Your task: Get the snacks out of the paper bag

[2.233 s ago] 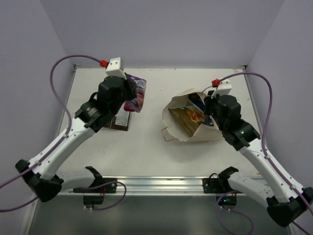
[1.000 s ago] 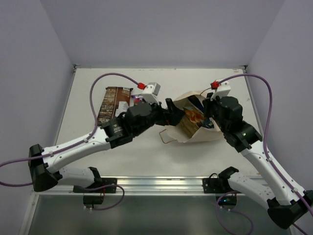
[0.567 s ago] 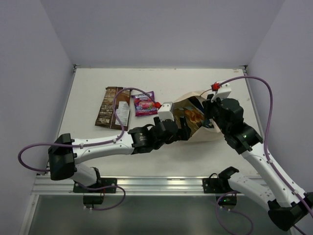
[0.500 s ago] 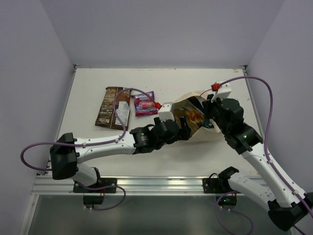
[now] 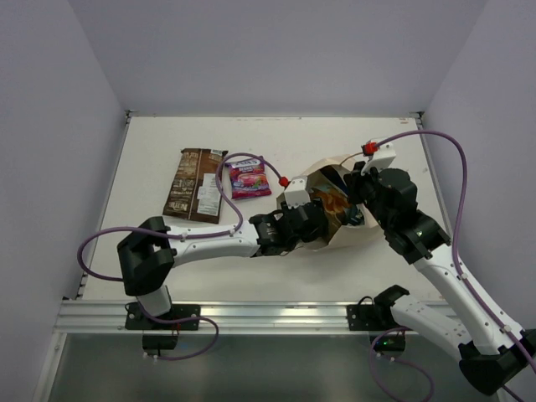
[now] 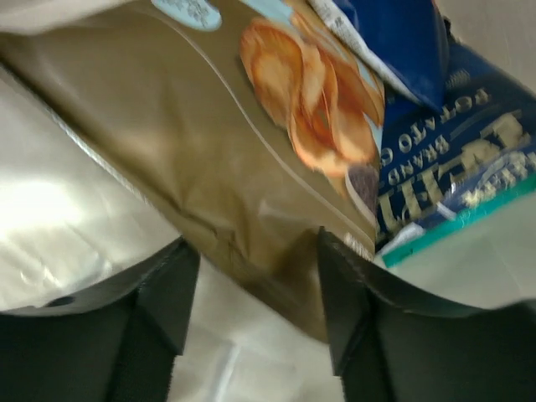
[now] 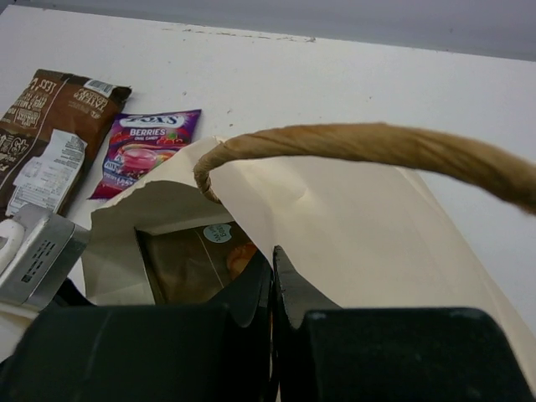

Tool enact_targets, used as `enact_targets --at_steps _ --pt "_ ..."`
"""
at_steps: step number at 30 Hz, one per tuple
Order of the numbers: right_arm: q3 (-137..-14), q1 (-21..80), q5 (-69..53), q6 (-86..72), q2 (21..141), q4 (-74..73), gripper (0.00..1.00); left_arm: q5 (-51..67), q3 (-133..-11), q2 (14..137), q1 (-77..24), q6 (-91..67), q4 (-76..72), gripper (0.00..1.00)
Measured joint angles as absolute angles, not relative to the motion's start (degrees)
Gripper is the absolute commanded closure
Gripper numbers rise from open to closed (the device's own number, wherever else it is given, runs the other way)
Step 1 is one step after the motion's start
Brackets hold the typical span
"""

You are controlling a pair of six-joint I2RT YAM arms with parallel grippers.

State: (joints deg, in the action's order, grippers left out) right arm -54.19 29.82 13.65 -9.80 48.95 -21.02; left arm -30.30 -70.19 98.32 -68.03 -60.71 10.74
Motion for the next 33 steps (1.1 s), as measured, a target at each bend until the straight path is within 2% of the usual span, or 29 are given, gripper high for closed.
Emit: enact_targets --at_steps 1,3,4,6,7,8,13,19,33 --pt "-54.2 29.8 13.5 -9.9 48.9 -21.0 1.0 -30.2 -70.3 98.6 -67.7 -60.9 10.3 0.51" --pt "-54.2 29.8 13.5 -10.1 48.9 -21.0 1.0 -30.2 -70.3 99.1 -67.1 -61.3 9.8 0.61" --pt "-54.2 29.8 13.5 -10.1 49.0 -21.0 1.0 -30.2 -70.3 99.3 -66.9 -61.6 9.6 0.72" --pt "-54.2 29.8 13.5 -10.3 49.0 -21.0 1.0 -30.2 -70.3 99.6 -66.5 -62.1 9.2 0.83" --pt "-54.1 29.8 13.5 -10.4 49.0 -20.9 1.0 -30.1 -70.3 99.6 -66.4 -62.2 8.9 0.95" --pt "-54.0 29.8 13.4 -10.5 49.0 -20.9 1.0 -30.1 -70.3 99.6 -66.3 -62.3 8.6 1.0" --pt "-53.1 29.8 13.4 -11.0 49.0 -20.0 1.0 -29.4 -70.1 98.5 -66.0 -61.7 8.5 1.0" --pt "-52.4 29.8 15.0 -11.9 49.5 -19.1 1.0 -27.5 -70.4 88.4 -66.0 -56.6 12.7 1.0" --pt "-52.2 29.3 19.0 -12.8 52.3 -19.0 1.0 -28.6 -86.0 67.3 -64.4 -43.4 34.2 1.0"
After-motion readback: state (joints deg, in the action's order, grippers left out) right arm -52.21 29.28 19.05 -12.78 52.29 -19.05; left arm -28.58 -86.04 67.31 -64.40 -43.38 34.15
